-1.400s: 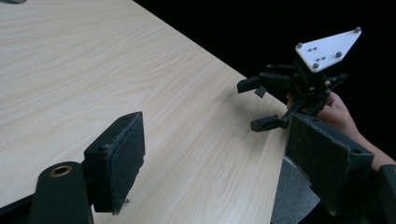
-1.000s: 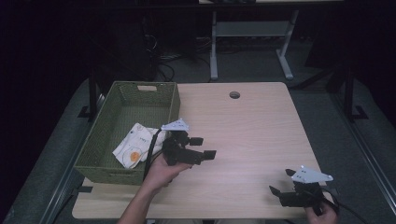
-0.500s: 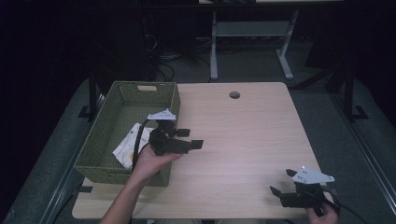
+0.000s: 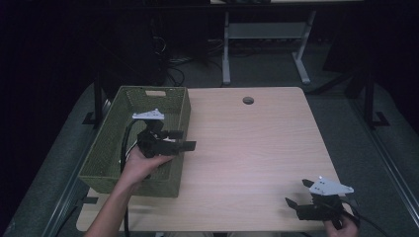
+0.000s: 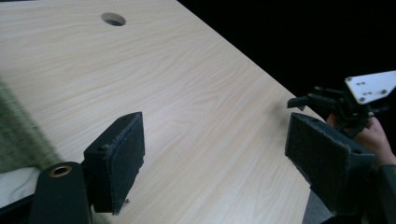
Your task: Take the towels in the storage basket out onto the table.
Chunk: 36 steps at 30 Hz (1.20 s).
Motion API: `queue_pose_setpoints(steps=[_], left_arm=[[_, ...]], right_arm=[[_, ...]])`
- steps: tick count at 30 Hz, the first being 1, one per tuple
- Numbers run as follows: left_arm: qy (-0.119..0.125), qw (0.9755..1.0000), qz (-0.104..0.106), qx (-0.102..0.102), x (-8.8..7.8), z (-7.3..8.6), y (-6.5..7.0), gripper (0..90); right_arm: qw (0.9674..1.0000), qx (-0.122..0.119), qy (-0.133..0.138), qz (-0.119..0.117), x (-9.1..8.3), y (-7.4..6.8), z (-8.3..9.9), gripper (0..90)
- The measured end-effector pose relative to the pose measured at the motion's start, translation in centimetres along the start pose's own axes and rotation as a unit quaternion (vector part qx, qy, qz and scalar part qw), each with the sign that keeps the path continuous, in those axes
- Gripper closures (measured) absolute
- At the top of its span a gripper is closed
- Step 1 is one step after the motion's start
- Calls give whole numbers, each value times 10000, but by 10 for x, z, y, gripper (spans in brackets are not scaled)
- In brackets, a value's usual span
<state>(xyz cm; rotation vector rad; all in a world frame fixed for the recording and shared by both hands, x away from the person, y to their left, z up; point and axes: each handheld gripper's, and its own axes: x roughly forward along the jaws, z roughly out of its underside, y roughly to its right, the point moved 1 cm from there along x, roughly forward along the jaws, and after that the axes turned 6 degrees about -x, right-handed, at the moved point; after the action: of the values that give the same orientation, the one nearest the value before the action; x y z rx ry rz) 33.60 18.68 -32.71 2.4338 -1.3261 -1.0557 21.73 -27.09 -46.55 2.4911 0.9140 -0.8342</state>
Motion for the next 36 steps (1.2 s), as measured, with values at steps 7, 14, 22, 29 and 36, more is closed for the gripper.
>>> queue_pose_setpoints(steps=[7,14,22,29,36], left_arm=[[-60,9999,-149,57,-18,-4,-14,189],[-144,9994,-265,-185,-29,-3,-37,189],[-245,9980,-426,-396,-38,-3,-62,189],[-334,9950,-683,-645,-43,4,-84,209],[-432,9910,-947,-839,-43,6,-102,220]], right_arm=[[10000,-3,-23,-40,-1,-1,-1,139],[10000,-31,-18,-68,-1,-1,-1,138],[10000,-29,-4,-71,-2,-1,-1,139],[10000,-33,-1,-82,-2,-3,-1,139],[9999,-54,14,-96,-2,-2,-2,139]])
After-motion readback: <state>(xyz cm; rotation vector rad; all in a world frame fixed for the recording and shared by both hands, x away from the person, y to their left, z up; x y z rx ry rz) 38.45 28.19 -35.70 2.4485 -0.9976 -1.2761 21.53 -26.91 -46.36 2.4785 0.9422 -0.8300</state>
